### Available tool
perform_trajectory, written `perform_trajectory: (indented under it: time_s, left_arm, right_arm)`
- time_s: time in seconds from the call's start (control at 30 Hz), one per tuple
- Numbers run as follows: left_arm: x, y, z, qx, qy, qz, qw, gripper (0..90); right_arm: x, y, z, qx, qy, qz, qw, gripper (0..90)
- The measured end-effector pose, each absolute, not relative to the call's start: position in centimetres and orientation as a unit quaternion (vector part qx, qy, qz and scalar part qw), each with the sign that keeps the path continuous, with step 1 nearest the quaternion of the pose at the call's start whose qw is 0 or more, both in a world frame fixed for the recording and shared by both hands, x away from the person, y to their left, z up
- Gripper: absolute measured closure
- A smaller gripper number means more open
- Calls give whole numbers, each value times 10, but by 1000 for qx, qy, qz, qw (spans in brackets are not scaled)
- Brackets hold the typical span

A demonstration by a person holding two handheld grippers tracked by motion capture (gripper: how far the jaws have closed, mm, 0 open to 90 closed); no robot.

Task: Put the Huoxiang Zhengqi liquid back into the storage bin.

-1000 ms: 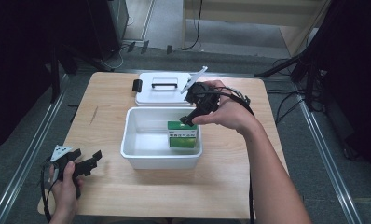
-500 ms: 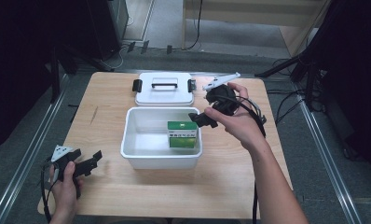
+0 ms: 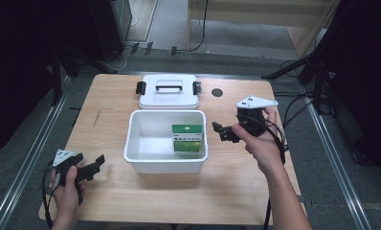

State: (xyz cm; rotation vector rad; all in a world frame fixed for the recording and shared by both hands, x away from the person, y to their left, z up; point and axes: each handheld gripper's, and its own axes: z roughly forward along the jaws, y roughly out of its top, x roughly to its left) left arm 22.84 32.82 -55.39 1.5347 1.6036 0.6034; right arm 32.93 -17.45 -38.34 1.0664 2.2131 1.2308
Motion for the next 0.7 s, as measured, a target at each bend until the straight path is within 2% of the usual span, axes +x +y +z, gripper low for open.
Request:
perform_trajectory:
  time_s: [0.7]
  left_arm:
    - [229, 327, -554, 611, 636, 242, 405, 119]
  right_arm:
    - [297, -229, -430, 422, 730, 484, 234, 0]
